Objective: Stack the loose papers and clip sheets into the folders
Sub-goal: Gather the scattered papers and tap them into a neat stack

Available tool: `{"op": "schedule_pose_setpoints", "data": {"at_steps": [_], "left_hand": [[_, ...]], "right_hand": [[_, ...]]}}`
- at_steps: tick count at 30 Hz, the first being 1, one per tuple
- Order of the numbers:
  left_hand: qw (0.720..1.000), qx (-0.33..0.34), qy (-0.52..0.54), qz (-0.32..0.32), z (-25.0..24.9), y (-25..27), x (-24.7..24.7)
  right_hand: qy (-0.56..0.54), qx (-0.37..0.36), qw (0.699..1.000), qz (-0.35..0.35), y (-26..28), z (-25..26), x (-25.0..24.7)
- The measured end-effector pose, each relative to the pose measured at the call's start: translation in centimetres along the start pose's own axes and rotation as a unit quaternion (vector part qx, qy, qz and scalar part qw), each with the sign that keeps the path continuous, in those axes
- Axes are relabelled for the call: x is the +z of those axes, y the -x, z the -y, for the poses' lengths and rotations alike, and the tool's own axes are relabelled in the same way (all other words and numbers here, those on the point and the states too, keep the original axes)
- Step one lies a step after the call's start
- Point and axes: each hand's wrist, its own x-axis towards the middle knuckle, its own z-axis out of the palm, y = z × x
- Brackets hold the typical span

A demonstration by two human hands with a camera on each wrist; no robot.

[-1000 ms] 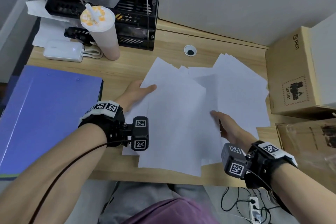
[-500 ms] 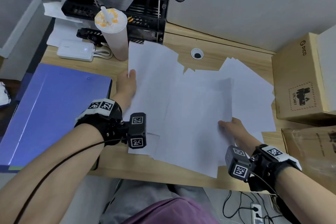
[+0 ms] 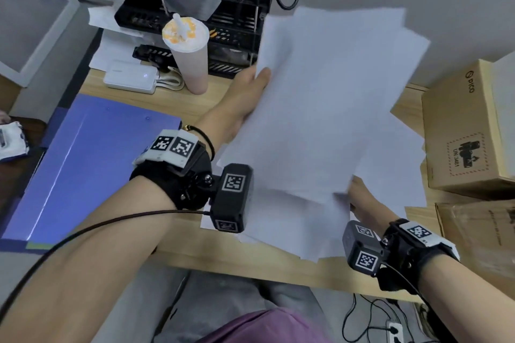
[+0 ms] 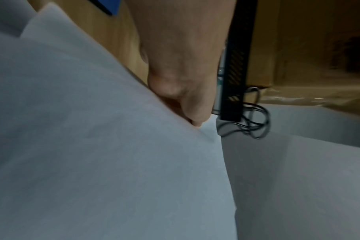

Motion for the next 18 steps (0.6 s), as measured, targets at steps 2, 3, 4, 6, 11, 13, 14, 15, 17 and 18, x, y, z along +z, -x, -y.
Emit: {"op": "schedule_pose_setpoints", "data": {"at_steps": [2, 3, 4, 6, 11, 13, 14, 15, 17, 18], "left_hand": [[0.995, -0.042, -0.077, -0.050, 3.9, -0.2, -1.5], [0.989, -0.064, -0.111, -0.070, 6.0, 0.0, -2.2], [0.984, -0.083, -0.136, -0.080, 8.2, 0.3, -2.9], [0.974, -0.111, -0.186, -0.073, 11.7, 0.9, -4.1], [0.952, -0.151, -0.261, 0.044, 12.8, 2.0, -3.1], [0.926, -0.172, -0.304, 0.140, 11.4, 2.6, -1.7], [0.914, -0.173, -0.314, 0.189, 10.7, 2.9, -1.0], [0.905, -0.176, -0.313, 0.228, 10.2, 3.2, -0.4], [0.901, -0.174, -0.299, 0.263, 9.6, 3.4, 0.2], [0.904, -0.170, -0.293, 0.260, 9.7, 3.3, 0.3]], "right_hand": [[0.003, -0.004, 1.000, 0.010, 0.2, -0.1, -0.1], [0.001, -0.002, 1.000, 0.018, 0.3, -0.1, -0.2], [-0.005, 0.006, 1.000, 0.024, 0.3, -0.3, -0.3], [-0.003, 0.021, 0.999, 0.039, 0.5, -0.5, -0.5], [-0.026, 0.039, 0.997, 0.060, 1.2, -0.4, -0.1], [-0.006, 0.026, 0.996, 0.082, 1.4, -0.5, 0.4], [0.009, 0.016, 0.995, 0.094, 1.4, -0.8, 0.7], [0.020, 0.009, 0.995, 0.101, 1.5, -0.9, 1.1], [0.037, -0.003, 0.995, 0.094, 1.7, -1.1, 1.7], [0.042, -0.010, 0.996, 0.082, 1.7, -1.1, 1.9]]}}
